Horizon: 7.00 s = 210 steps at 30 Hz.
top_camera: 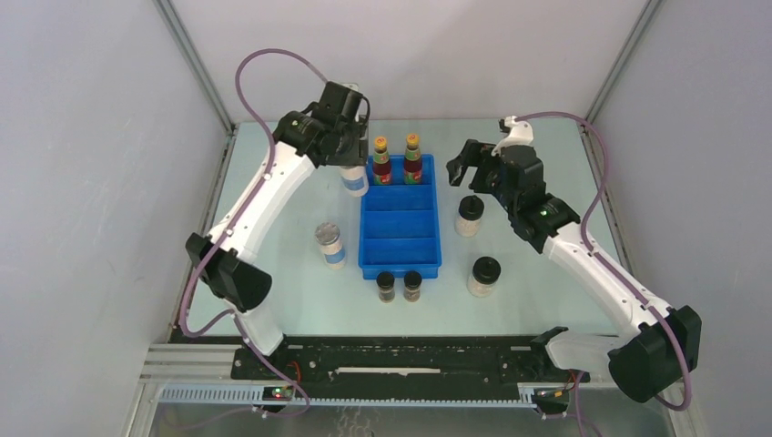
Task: Organize the condiment bottles
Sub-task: Place the bottle in the storage box, then pick up the bottle from the center of the board.
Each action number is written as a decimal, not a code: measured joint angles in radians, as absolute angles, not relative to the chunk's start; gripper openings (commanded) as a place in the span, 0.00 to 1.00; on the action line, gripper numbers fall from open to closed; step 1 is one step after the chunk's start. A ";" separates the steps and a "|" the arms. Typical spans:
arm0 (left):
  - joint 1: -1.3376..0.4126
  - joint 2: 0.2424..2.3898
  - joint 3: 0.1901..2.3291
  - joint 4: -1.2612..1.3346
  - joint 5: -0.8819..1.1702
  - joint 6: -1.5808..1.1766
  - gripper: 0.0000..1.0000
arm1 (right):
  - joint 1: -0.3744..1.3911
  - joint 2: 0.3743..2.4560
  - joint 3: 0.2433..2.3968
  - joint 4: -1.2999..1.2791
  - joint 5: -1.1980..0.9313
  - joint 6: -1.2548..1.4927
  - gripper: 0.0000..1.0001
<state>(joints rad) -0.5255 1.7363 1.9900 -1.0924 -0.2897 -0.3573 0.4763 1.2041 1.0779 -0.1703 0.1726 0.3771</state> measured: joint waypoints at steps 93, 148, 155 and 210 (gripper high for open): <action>-0.581 2.016 2.026 -1.004 -0.236 -0.359 0.00 | 0.392 1.228 1.035 -0.159 0.144 0.414 1.00; -0.561 1.968 1.821 -0.815 -0.224 -0.394 0.51 | 0.396 1.224 1.010 -0.157 0.137 0.415 1.00; -0.563 1.950 1.795 -0.802 -0.230 -0.404 0.71 | 0.402 1.222 1.010 -0.157 0.138 0.415 1.00; -0.658 0.752 1.032 -0.472 -0.612 -0.454 0.83 | 0.868 1.553 1.340 -0.300 0.111 0.156 1.00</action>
<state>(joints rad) -0.6582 0.7521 1.0321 -0.4725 -0.6117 -0.4538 0.8680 1.5532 1.3399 -0.3004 0.1108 0.1558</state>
